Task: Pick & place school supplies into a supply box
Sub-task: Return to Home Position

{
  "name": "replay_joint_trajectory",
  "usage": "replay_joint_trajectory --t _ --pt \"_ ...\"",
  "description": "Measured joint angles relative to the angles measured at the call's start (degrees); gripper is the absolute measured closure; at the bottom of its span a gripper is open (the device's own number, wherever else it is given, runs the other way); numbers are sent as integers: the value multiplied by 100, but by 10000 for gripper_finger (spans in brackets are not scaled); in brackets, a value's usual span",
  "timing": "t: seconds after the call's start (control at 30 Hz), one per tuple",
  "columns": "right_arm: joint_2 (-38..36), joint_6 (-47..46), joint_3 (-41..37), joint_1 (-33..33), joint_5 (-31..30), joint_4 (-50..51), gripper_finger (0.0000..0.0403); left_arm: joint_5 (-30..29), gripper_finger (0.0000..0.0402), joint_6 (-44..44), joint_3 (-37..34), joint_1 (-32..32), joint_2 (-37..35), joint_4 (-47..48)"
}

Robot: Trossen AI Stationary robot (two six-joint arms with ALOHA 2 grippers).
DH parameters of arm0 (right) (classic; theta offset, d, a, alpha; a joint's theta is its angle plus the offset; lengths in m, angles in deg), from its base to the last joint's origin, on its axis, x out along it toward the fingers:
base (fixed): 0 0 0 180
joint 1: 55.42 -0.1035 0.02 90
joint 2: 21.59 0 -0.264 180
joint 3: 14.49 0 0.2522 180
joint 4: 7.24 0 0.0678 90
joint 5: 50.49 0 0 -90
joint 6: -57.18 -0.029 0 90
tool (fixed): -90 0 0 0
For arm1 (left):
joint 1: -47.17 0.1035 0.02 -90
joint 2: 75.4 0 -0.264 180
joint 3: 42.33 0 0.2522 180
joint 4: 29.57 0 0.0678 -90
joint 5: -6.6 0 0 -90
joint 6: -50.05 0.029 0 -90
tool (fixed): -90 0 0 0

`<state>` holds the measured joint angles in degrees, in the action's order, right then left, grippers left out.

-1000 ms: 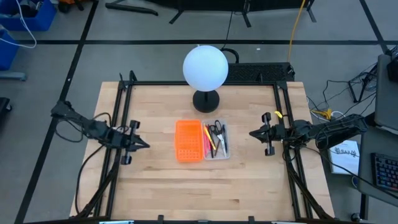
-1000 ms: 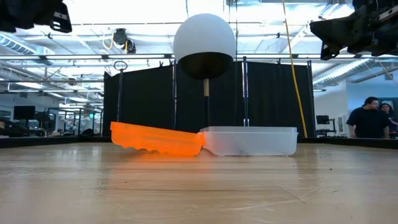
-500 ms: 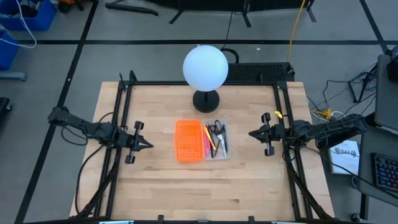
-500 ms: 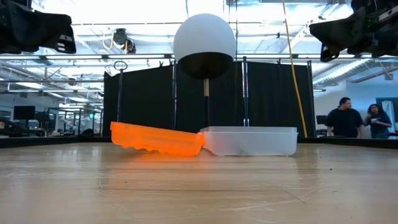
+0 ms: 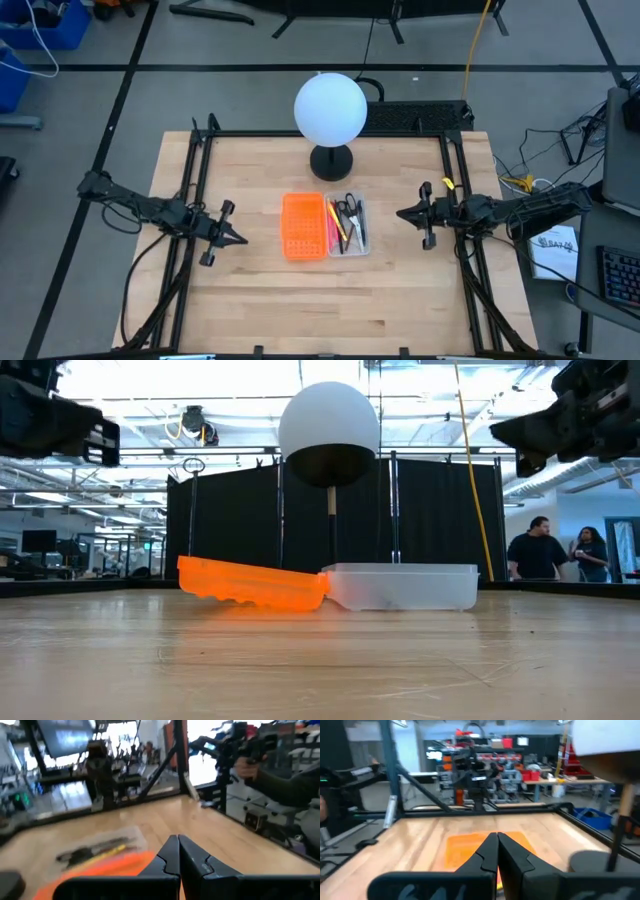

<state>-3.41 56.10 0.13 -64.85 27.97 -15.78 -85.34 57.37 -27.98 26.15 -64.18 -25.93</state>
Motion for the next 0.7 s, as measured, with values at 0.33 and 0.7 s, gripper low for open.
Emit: replay_joint_trajectory --t 0.33,0.7 --pt "371 -193 -1 10 -675 -15 403 -1324 400 -665 3 1 0 609" --pt "672 -50 -1 202 -665 -469 403 -1847 397 -855 16 344 218 688"
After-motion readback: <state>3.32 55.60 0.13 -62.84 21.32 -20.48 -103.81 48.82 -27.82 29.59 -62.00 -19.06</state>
